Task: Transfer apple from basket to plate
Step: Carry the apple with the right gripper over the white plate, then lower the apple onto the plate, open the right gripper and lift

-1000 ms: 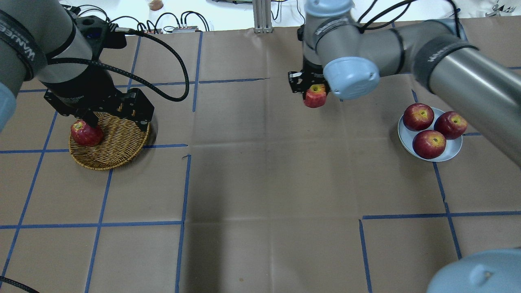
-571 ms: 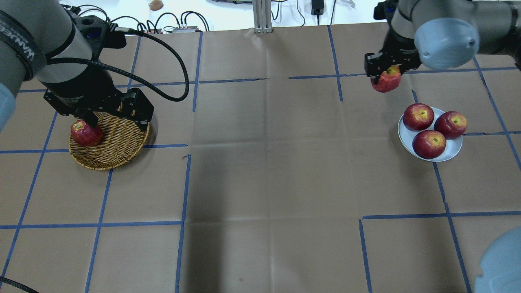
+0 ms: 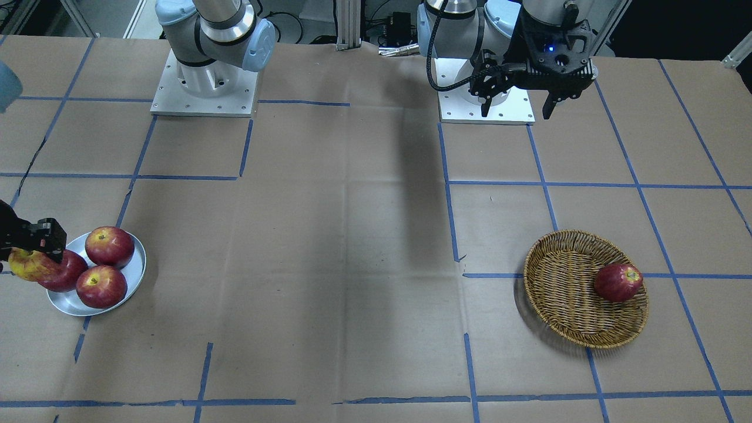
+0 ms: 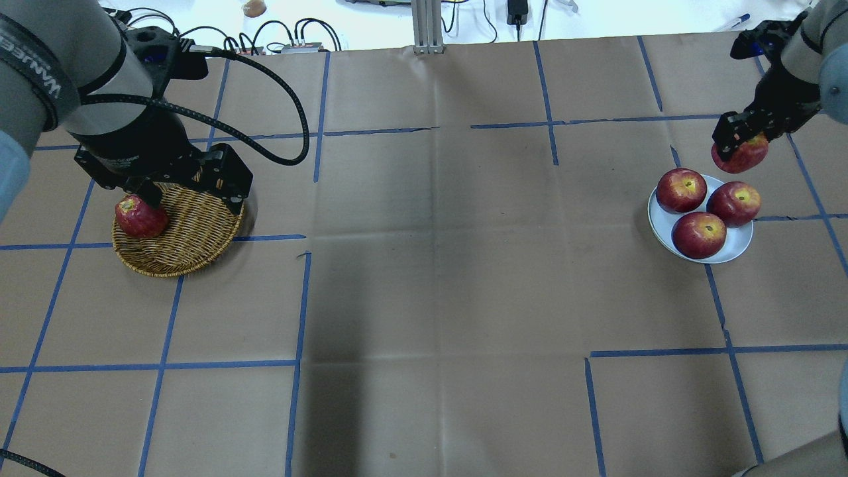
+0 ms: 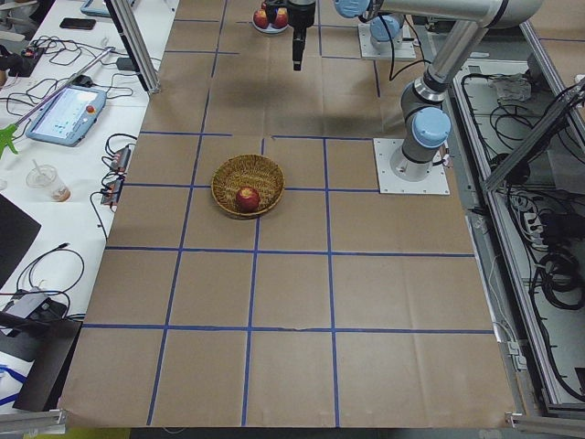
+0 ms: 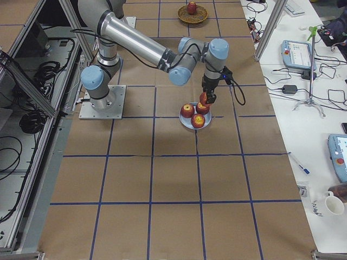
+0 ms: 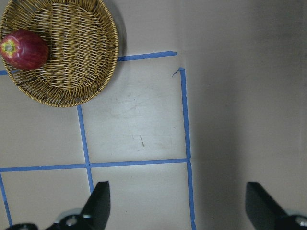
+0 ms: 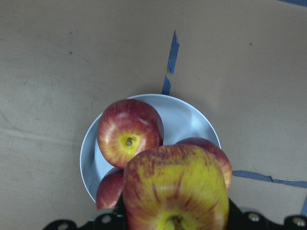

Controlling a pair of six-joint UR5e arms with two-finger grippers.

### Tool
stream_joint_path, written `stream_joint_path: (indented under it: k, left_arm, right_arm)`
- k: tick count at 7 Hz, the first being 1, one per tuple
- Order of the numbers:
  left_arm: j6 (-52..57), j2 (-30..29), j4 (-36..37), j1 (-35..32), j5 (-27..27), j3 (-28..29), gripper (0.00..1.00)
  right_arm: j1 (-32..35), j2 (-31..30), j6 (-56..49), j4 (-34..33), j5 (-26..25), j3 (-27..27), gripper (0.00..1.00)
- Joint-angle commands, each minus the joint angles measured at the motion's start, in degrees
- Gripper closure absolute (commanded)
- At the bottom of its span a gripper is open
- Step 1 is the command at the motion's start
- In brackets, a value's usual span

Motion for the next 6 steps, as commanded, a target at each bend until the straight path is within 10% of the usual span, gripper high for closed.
stream_joint_path:
  k: [1, 3, 5, 6]
  left_arm:
    - [-0.18, -0.42, 0.00, 0.00, -0.54, -0.01, 0.00]
    - [-0.27, -0.43, 0.00, 0.00, -0.37, -0.27, 0.00]
    - [-0.27, -0.43, 0.00, 0.00, -0.28, -0.10, 0.00]
    - [-0.27, -0.34, -0.09, 0.00, -0.37, -0.18, 0.00]
  right_arm:
    - [-1.18, -0.76, -0.63, -3.91, 0.81, 6.72, 0.45]
    - [-1.27, -0.42, -0.80, -6.45, 0.63, 7.54, 0.43]
    - [-1.18, -0.50, -0.45, -6.47, 0.46, 6.84, 0.00]
    - [-0.92, -0.94, -0.28, -6.55, 0.63, 6.75, 0.00]
